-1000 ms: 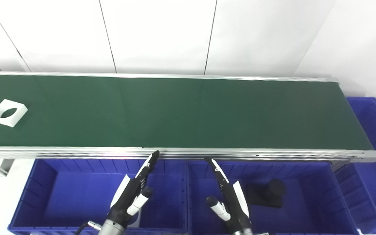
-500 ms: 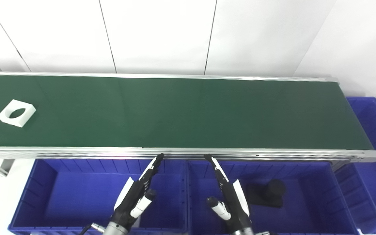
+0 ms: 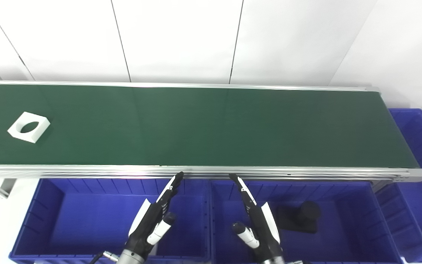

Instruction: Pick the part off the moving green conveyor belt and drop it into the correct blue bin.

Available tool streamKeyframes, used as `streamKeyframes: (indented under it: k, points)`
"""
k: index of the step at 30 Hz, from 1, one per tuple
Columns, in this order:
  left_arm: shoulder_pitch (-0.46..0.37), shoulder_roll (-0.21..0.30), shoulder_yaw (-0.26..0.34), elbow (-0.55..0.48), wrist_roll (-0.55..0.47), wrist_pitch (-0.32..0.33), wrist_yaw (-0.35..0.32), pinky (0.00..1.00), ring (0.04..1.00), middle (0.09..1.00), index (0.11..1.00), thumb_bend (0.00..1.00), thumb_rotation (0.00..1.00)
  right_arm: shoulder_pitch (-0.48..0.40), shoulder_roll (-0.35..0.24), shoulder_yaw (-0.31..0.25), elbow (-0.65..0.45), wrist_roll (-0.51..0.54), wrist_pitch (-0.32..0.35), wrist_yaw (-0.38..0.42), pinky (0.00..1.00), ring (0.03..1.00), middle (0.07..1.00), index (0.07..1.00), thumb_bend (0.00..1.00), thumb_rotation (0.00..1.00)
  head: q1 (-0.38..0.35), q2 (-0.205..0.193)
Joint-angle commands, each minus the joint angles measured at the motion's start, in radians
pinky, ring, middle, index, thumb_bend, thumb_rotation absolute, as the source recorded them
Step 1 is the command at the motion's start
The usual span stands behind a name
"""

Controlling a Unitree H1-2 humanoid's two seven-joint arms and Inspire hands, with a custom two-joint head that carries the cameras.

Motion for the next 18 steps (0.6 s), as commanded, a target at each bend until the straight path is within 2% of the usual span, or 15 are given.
streamKeyframes:
  k: [1, 18]
  points:
    - [-0.012, 0.003, 0.0, -0.019, -0.004, -0.032, 0.01, 1.0, 1.0, 1.0, 0.979, 0.8, 1.0, -0.009, 0.004, -0.004, -0.016, -0.009, -0.052, -0.003, 0.98, 0.987, 0.974, 0.948, 0.93, 1.0, 0.001, 0.0]
    - [-0.012, 0.008, -0.006, -0.016, 0.001, -0.032, 0.017, 1.0, 1.0, 1.0, 0.973, 0.81, 1.0, -0.01, 0.008, -0.003, -0.007, -0.015, -0.052, -0.011, 0.96, 0.972, 0.966, 0.937, 0.92, 1.0, 0.001, -0.006]
